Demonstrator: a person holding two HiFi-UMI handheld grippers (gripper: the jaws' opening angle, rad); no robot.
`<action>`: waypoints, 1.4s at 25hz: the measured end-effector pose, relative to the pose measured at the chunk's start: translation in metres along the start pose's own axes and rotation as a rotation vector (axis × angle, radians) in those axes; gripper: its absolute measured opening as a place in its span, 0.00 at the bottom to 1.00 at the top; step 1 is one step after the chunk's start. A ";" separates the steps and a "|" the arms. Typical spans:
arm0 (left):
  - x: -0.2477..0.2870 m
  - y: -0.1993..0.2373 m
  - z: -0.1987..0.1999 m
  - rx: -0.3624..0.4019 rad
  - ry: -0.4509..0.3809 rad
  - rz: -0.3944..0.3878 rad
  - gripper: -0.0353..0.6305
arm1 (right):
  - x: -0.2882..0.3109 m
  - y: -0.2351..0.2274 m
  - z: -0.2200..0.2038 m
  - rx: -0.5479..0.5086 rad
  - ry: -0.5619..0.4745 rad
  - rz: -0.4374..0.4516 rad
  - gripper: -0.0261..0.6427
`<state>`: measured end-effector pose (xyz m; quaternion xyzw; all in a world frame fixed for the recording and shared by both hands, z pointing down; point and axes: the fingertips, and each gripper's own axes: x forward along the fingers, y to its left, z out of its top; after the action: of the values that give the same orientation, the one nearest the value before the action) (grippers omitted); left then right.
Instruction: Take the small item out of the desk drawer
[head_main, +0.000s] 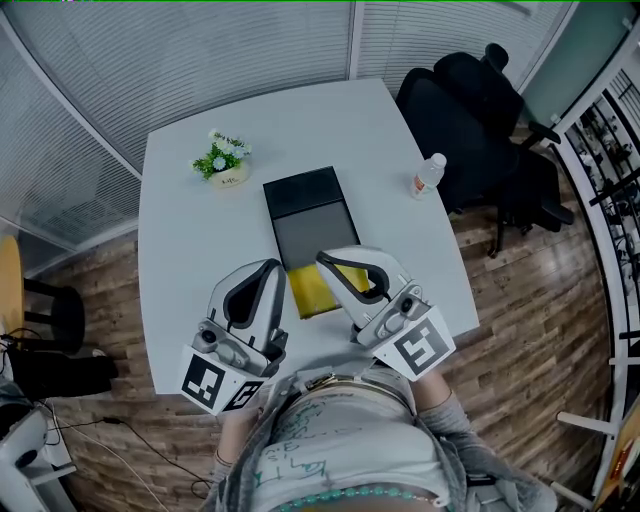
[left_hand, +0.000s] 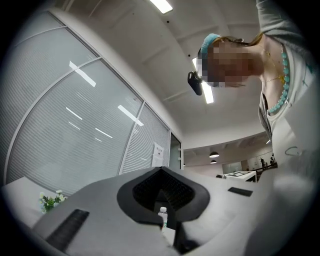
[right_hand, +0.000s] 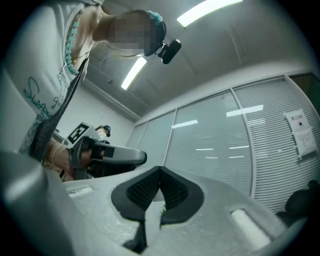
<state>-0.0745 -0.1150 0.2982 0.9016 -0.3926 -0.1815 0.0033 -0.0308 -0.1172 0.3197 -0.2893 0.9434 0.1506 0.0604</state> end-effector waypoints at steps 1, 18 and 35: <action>0.000 -0.001 -0.004 0.000 0.011 0.006 0.05 | -0.001 0.000 -0.005 -0.004 0.011 -0.007 0.04; -0.011 -0.008 -0.081 -0.052 0.174 0.108 0.05 | -0.027 0.013 -0.069 0.086 0.149 -0.086 0.04; -0.004 -0.016 -0.079 0.017 0.191 0.112 0.05 | -0.014 0.022 -0.057 0.060 0.162 -0.045 0.04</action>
<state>-0.0396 -0.1119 0.3711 0.8915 -0.4417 -0.0909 0.0434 -0.0335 -0.1112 0.3820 -0.3198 0.9425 0.0968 -0.0042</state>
